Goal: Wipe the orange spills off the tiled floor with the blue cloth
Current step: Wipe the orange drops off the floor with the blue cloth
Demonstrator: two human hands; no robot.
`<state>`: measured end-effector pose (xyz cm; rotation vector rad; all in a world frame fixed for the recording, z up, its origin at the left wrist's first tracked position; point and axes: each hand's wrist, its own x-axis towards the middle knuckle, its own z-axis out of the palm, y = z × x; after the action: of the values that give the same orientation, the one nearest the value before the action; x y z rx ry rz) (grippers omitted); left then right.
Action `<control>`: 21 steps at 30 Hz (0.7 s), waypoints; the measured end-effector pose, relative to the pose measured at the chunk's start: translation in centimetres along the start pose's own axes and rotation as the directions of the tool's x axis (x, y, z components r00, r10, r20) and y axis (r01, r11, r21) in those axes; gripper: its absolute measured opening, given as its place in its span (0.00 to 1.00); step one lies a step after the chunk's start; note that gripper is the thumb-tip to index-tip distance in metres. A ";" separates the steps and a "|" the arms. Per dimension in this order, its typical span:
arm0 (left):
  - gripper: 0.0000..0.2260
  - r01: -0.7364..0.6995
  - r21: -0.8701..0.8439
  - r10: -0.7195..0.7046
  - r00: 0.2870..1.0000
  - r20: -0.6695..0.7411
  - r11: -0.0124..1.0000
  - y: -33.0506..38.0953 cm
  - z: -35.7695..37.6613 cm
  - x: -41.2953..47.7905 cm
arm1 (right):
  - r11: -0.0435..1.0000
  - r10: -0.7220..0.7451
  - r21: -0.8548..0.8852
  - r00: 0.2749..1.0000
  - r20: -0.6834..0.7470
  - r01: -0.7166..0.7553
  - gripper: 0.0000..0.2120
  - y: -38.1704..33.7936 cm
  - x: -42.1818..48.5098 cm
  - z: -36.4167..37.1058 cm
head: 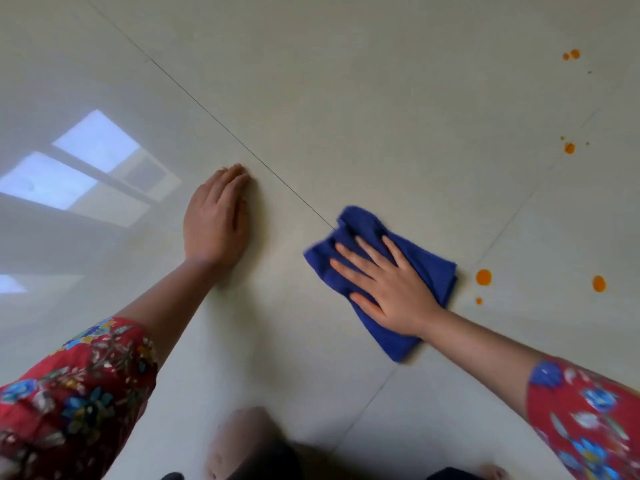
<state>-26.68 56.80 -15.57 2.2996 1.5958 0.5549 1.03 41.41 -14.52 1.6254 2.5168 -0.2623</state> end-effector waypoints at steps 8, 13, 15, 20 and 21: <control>0.18 0.129 -0.084 -0.137 0.986 -0.096 0.988 0.4 -2.0 -3.7 | 0.953 -0.299 0.032 0.952 -0.065 0.301 0.26 -5.1 -2.5 1.5; 0.19 0.335 -0.059 -0.340 0.928 -0.150 0.940 -3.0 -3.9 -3.8 | 0.967 -0.245 0.034 0.960 -0.135 0.251 0.24 -4.3 10.6 -0.4; 0.19 0.370 -0.047 -0.373 0.915 -0.154 0.928 -3.7 -4.3 -3.7 | 0.991 0.114 0.090 0.977 -0.180 -0.099 0.25 -1.8 14.1 -1.4; 0.20 0.356 -0.049 -0.359 0.921 -0.149 0.933 -4.1 -3.7 -3.9 | 0.950 0.308 0.145 0.910 -0.279 -0.277 0.25 -5.8 12.3 -0.4; 0.20 0.365 -0.065 -0.371 0.914 -0.162 0.929 -4.3 -3.6 -3.9 | 0.986 0.148 0.113 0.954 -0.261 -0.123 0.25 -7.7 11.4 -0.1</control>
<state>-33.12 54.66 -14.88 1.8961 2.0215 0.6903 -10.70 48.42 -16.17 1.9849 2.6006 -0.1573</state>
